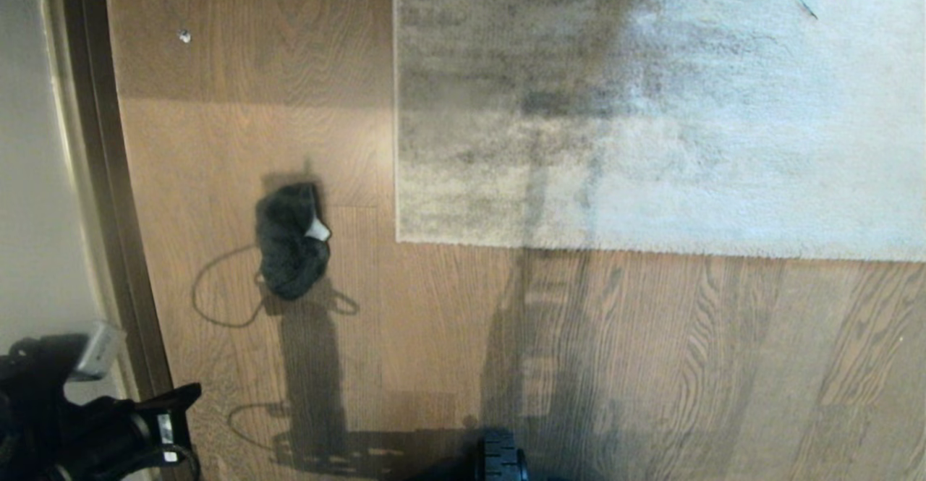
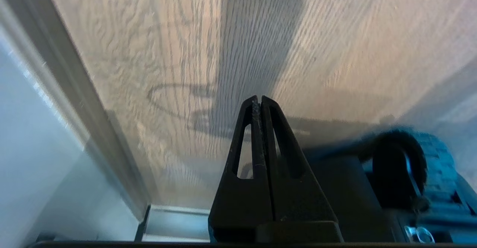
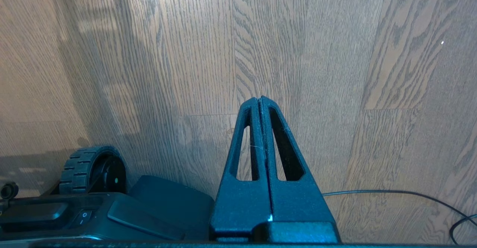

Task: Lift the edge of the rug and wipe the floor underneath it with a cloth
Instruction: Pick up the rag

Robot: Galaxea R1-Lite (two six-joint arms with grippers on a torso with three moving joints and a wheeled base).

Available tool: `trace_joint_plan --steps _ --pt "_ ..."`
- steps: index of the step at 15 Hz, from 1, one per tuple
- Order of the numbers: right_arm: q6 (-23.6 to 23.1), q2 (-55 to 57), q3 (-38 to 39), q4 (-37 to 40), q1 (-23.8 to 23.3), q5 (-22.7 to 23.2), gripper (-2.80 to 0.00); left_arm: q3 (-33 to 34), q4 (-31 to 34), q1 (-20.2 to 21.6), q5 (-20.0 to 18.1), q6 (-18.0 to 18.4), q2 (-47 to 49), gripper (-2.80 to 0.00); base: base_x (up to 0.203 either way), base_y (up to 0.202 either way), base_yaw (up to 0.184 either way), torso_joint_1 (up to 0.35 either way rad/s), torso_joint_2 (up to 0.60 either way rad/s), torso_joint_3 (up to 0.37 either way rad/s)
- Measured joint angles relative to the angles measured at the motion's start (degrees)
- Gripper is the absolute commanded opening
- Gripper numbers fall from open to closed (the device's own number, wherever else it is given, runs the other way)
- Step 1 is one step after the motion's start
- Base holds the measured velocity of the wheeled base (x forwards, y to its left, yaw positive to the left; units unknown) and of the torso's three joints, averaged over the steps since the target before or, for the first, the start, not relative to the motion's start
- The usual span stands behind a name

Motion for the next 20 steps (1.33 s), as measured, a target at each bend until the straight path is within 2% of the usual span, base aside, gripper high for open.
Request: trace_joint_plan --steps 5,8,15,20 --pt "0.0 0.0 0.0 0.0 0.0 0.0 -2.80 0.4 -19.5 0.2 -0.2 -0.1 14.1 -2.80 0.000 0.000 0.000 0.000 0.00 0.000" --pt "0.0 0.0 0.0 0.0 0.0 0.0 -2.80 -0.5 -27.4 0.2 -0.3 -0.2 19.2 -2.80 0.000 0.000 0.000 0.000 0.00 0.000" --pt "0.0 0.0 0.0 0.0 0.0 0.0 -2.80 -5.1 -31.8 0.5 -0.5 -0.4 24.7 -2.80 0.000 0.000 0.000 0.000 0.00 0.000" --pt "0.0 0.0 0.0 0.0 0.0 0.0 -2.80 -5.3 -36.0 0.6 -0.5 -0.3 28.5 -2.80 0.000 0.000 0.000 0.000 0.00 0.000"
